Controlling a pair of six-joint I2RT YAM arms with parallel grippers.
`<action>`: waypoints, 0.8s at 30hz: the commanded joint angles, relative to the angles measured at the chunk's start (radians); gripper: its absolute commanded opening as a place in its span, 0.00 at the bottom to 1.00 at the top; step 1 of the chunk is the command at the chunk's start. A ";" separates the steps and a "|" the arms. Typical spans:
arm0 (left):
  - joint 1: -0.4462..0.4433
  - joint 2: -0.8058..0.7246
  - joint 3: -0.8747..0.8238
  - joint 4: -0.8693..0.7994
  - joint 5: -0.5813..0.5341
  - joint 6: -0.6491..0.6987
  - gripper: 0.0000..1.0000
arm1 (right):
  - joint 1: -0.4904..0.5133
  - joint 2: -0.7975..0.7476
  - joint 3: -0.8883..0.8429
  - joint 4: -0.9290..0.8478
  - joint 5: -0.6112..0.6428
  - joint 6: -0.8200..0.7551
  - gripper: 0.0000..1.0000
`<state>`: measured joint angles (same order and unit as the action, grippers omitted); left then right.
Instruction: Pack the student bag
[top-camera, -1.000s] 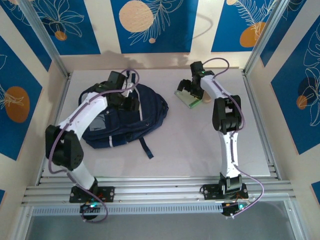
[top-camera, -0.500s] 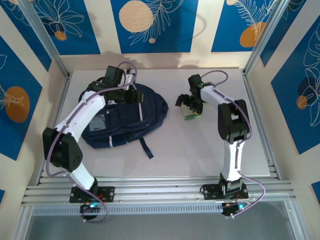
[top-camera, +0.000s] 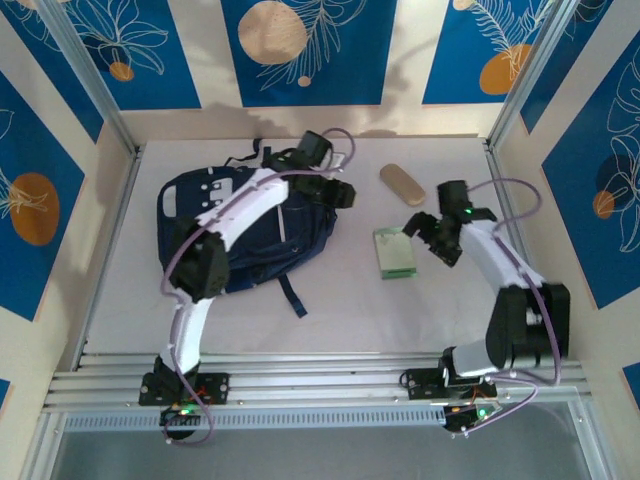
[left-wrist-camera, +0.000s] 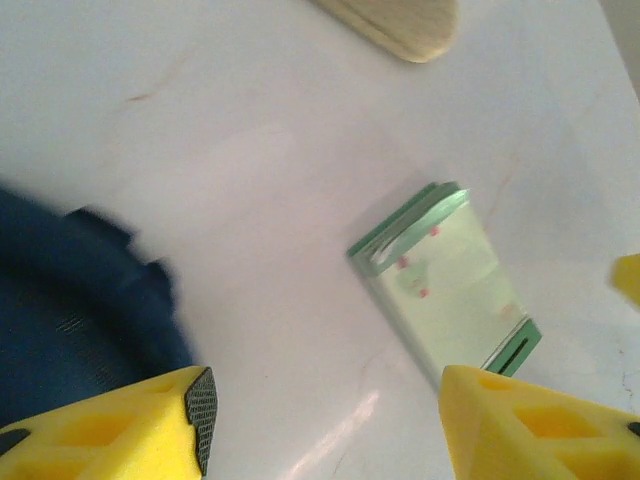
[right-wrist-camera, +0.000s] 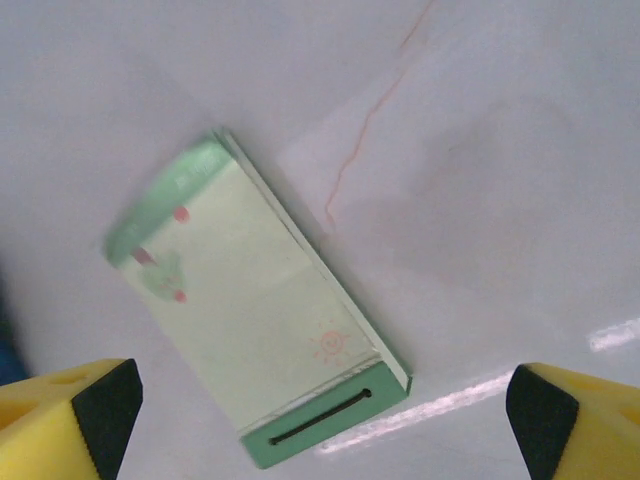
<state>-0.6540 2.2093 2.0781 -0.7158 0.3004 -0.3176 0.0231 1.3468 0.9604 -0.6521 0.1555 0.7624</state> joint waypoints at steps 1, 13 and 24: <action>-0.042 0.112 0.136 -0.016 0.083 -0.020 0.63 | -0.039 -0.106 -0.115 0.082 -0.229 0.210 0.94; -0.086 0.430 0.419 0.082 0.092 -0.060 0.65 | 0.017 -0.228 -0.381 0.264 -0.430 0.585 0.86; -0.130 0.522 0.467 0.148 0.084 -0.083 0.62 | -0.007 -0.059 -0.426 0.472 -0.448 0.573 0.79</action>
<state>-0.7612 2.7079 2.5034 -0.5987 0.3878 -0.3885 0.0257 1.2575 0.5411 -0.2455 -0.2657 1.3350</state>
